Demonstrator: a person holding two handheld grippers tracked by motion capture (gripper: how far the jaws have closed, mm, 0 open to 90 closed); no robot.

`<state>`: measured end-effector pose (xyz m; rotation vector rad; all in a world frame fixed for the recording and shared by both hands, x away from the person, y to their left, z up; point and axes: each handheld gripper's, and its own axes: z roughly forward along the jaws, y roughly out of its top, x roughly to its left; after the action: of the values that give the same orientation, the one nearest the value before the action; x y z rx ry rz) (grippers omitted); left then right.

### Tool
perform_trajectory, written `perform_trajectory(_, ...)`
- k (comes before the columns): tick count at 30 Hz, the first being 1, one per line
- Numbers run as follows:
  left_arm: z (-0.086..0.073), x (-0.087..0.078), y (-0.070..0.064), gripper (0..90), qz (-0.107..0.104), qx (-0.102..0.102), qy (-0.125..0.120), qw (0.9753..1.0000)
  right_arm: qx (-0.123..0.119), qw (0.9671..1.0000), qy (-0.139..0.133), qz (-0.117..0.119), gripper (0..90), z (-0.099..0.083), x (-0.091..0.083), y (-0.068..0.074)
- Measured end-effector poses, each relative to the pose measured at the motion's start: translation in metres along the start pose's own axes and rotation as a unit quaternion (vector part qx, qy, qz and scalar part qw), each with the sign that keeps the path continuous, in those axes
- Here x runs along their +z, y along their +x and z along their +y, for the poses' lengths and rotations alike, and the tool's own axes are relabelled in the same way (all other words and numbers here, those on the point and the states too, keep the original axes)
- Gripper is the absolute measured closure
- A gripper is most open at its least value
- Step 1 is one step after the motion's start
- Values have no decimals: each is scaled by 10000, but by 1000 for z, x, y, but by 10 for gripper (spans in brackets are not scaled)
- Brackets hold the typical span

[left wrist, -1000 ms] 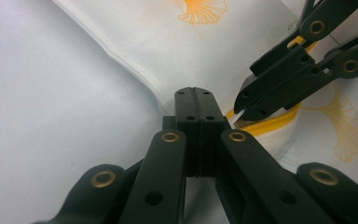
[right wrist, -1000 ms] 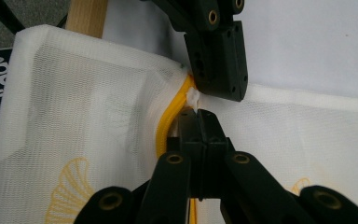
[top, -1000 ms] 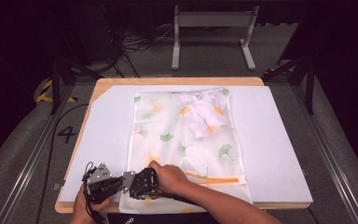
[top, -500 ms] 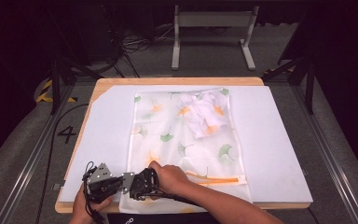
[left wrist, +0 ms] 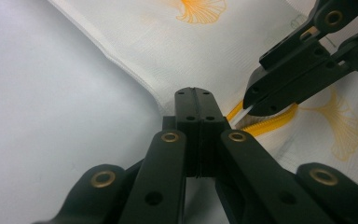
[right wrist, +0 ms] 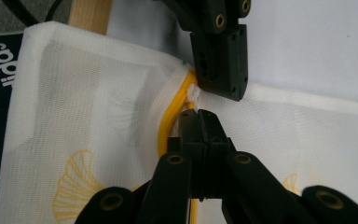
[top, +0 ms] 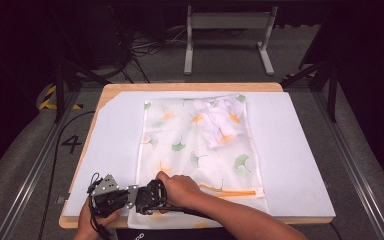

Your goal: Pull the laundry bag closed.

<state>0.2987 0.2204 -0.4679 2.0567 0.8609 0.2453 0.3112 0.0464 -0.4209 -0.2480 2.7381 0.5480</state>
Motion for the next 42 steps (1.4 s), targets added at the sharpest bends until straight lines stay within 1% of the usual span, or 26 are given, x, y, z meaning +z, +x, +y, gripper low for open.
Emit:
perform_trajectory(2, 0, 0, 1, 900, -49, -29, 0, 10000, 46, 10000, 20, 11, 894, 0, 1, -1)
perform_trajectory(3, -1, 0, 2, 900, -56, -33, -15, 10000, 34, 10000, 46, 45, 891, 0, 2, -2)
perform_trajectory(4, -1, 0, 1, 900, -66, -44, -14, 10000, 15, 9999, 91, 96, 870, 1, 4, -2)
perform_trajectory(8, -1, 0, 2, 900, -85, -94, -40, 9999, -37, 9999, 169, 8, 839, 6, 8, 0)
perform_trajectory(9, -1, 0, 2, 900, -88, -102, -39, 9999, -46, 9997, 216, -65, 830, 8, 10, 1)
perform_trajectory(10, -1, 0, 2, 900, -90, -113, -49, 9999, -81, 9997, 241, -45, 829, 9, 11, 1)
perform_trajectory(12, -1, 0, 2, 900, -100, -115, -49, 9999, -127, 9994, 294, -131, 795, 11, 11, 0)
perform_trajectory(13, -1, 0, 2, 900, -91, -109, -49, 9999, -105, 9994, 309, -119, 798, 12, 11, -1)
perform_trajectory(14, -1, 0, 1, 900, -91, -105, -43, 9999, -134, 9994, 315, -93, 817, 12, 12, -1)
perform_trajectory(15, -1, 0, 1, 900, -94, -129, -62, 9999, -134, 9993, 330, -111, 829, 13, 12, 0)
perform_trajectory(17, -1, 0, 2, 900, -106, -140, -61, 9998, -204, 9991, 359, -112, 871, 14, 13, 1)
perform_trajectory(18, -1, 0, 1, 900, -99, -118, -50, 9999, -271, 9988, 376, -136, 877, 15, 12, 3)
perform_trajectory(21, -1, 0, 2, 900, -106, -116, -35, 9999, -279, 9986, 436, -120, 879, 16, 11, 3)
perform_trajectory(23, -1, 0, 2, 900, -93, -49, -14, 9999, -290, 9986, 427, -94, 880, 17, 10, 1)
perform_trajectory(24, -1, 0, 2, 900, -93, -53, -7, 9999, -267, 9987, 433, -57, 880, 17, 9, 0)
perform_trajectory(26, -1, 0, 2, 900, -95, -61, -25, 9999, -120, 9993, 340, 12, 870, 17, 6, -3)
perform_trajectory(27, -1, 0, 2, 900, -93, -61, -14, 9999, -103, 9995, 307, 58, 876, 17, 5, -4)
perform_trajectory(30, -1, 0, 2, 900, -90, -62, -28, 9999, -82, 9994, 343, 62, 873, 18, 6, -4)
perform_trajectory(32, -1, 0, 1, 900, -85, -87, -28, 9999, -200, 9990, 397, 102, 877, 18, 10, -3)
perform_trajectory(34, -1, 0, 2, 900, -92, -69, -32, 9999, -161, 9993, 339, 76, 879, 19, 11, -3)
perform_trajectory(36, -1, 0, 1, 900, -94, -93, -33, 9999, -162, 9993, 344, 69, 883, 19, 11, -3)
perform_trajectory(39, -1, 0, 1, 900, -93, -77, -30, 9999, -206, 9992, 354, 19, 890, 18, 12, -2)
perform_trajectory(41, -2, 0, 2, 900, -107, -81, -22, 9999, -171, 9993, 347, -2, 892, 18, 11, -2)
perform_trajectory(42, -1, 0, 2, 900, -93, -43, -27, 9999, -156, 9993, 344, -27, 892, 17, 9, -1)
